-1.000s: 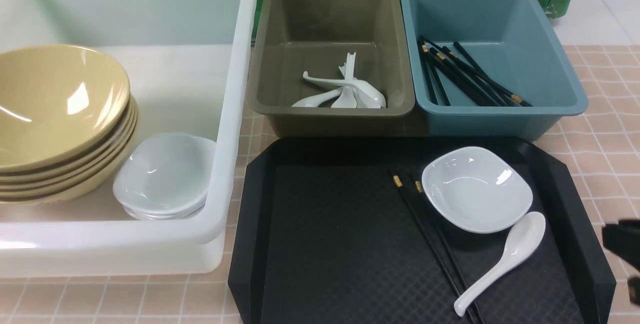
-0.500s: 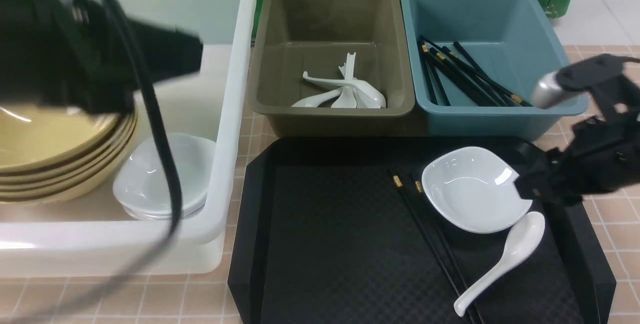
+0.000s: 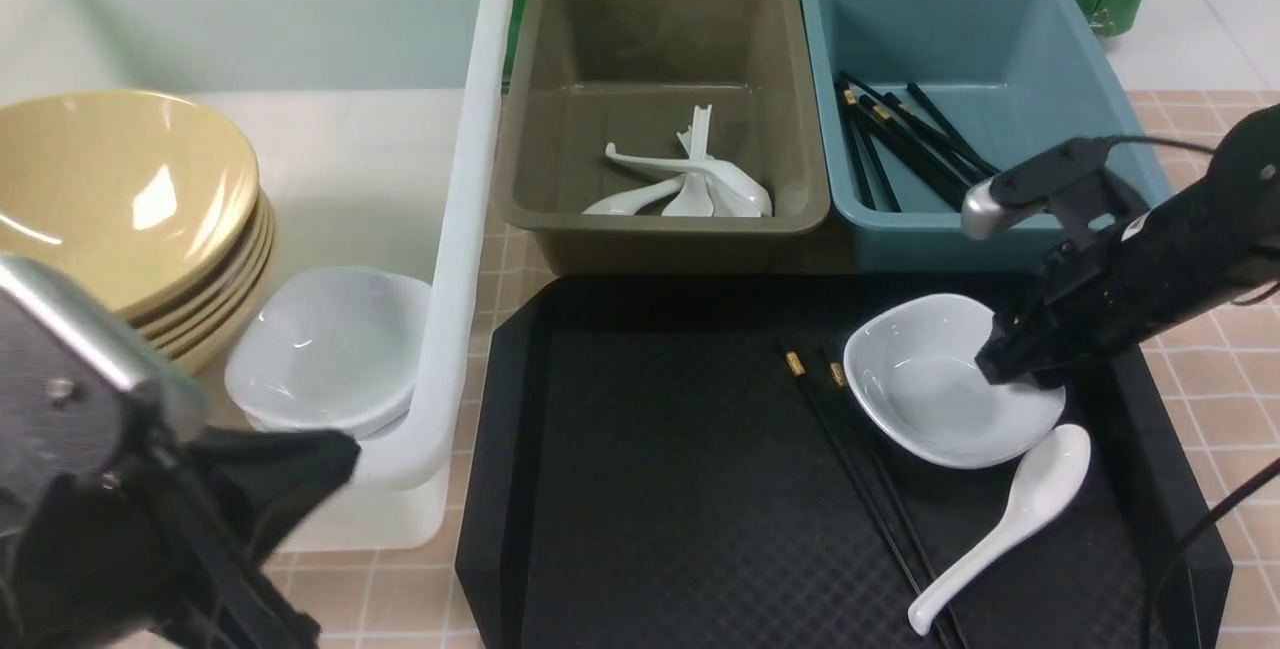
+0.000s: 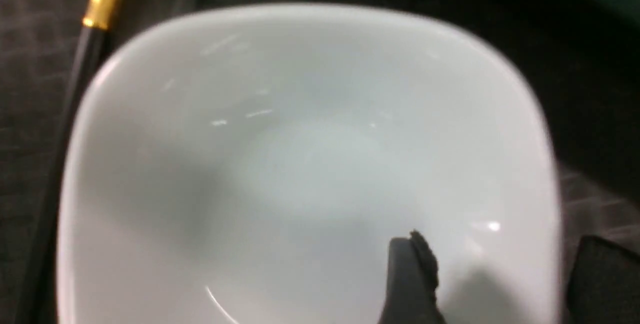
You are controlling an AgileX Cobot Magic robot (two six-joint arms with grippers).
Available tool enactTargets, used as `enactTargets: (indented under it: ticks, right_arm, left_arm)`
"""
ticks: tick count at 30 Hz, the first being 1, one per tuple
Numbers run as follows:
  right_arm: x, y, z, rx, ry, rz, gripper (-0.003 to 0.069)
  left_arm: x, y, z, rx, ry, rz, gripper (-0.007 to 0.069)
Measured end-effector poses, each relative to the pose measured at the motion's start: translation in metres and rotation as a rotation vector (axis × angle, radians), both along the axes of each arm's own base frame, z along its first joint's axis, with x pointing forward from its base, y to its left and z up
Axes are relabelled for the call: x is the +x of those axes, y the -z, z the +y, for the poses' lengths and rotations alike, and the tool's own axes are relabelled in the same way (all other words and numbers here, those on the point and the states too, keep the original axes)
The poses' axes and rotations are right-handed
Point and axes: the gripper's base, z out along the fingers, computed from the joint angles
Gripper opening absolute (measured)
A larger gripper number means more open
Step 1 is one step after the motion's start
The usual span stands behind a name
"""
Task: On brown table put chopsticks spoon bowls plates into blue grey white boxes.
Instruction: 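Reach for and grasp the small white dish on the black tray, then place the white bowl into the white bin on top of the stacked bowls with the right gripper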
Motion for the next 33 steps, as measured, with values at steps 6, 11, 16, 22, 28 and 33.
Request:
enactTargets:
  ticks: [6,11,16,22,28,33]
  right_arm:
    - [-0.003,0.007,0.005,0.069,0.045,0.076,0.0280]
    - [-0.008,-0.013,0.008,0.127,0.064,0.078,0.0141]
    - [-0.028,-0.066,0.016,0.252,0.007,-0.009,0.0072]
    - [-0.048,-0.135,0.080,0.525,-0.211,-0.235,0.0073]
    - [-0.048,-0.181,0.191,0.566,-0.480,-0.494,0.0073]
    - [-0.031,-0.167,0.271,0.486,-0.671,-0.597,0.0073]
  left_arm:
    - [-0.009,-0.010,0.008,-0.040,-0.040,-0.156,-0.0010]
    - [-0.015,-0.014,0.011,-0.014,-0.039,-0.209,-0.0010]
    - [-0.024,-0.020,0.017,-0.034,-0.060,-0.259,-0.0008]
    - [-0.024,-0.021,0.019,-0.061,-0.099,-0.263,-0.0008]
    - [-0.026,-0.025,0.023,-0.077,-0.131,-0.302,-0.0008]
    - [-0.040,-0.031,0.031,-0.081,-0.147,-0.378,-0.0008]
